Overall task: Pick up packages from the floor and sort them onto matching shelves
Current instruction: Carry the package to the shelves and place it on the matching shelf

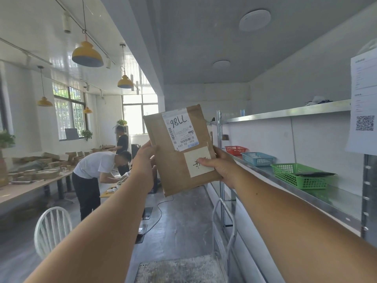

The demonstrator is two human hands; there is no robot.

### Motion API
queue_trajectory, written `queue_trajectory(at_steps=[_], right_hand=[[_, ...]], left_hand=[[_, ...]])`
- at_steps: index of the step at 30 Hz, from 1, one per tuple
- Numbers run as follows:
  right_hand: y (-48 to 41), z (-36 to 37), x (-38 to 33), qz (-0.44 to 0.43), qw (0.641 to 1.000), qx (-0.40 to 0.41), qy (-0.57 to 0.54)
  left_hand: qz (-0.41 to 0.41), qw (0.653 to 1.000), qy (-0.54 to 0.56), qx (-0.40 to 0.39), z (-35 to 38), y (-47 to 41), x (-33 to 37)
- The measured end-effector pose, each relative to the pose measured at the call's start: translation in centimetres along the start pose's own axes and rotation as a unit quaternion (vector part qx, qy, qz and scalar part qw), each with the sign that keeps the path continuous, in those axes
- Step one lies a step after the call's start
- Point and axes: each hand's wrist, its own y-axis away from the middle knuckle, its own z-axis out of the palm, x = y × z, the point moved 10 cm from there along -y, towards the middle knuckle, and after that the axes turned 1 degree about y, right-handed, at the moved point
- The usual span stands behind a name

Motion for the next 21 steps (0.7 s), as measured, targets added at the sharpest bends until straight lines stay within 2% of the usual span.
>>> queue_trajectory(at_steps=[5,10,13,17,21], right_hand=[[-0.2,-1.4,0.9,-0.016,1.000,0.026,-0.005],[0.2,-3.1,0.8,-0.009,0.998,0.044,-0.046],[0.8,-4.1,-0.3,-0.024,0.994,0.075,-0.069],[1.3,-4.5,-1.0,-0.045,0.987,0.103,-0.117],[1.1,-5.0,-0.9,-0.052,0.976,0.129,-0.168]], left_hand=[[0.002,0.999,0.031,0.035,-0.7,-0.9,0.2],[-0.020,0.999,0.008,0.032,-0.3,-0.7,0.2],[-0.053,0.998,0.038,0.025,0.7,-0.2,-0.3],[-0.098,0.989,0.099,0.053,1.1,0.8,-1.0],[-0.102,0.985,0.124,0.063,1.1,0.9,-1.7]])
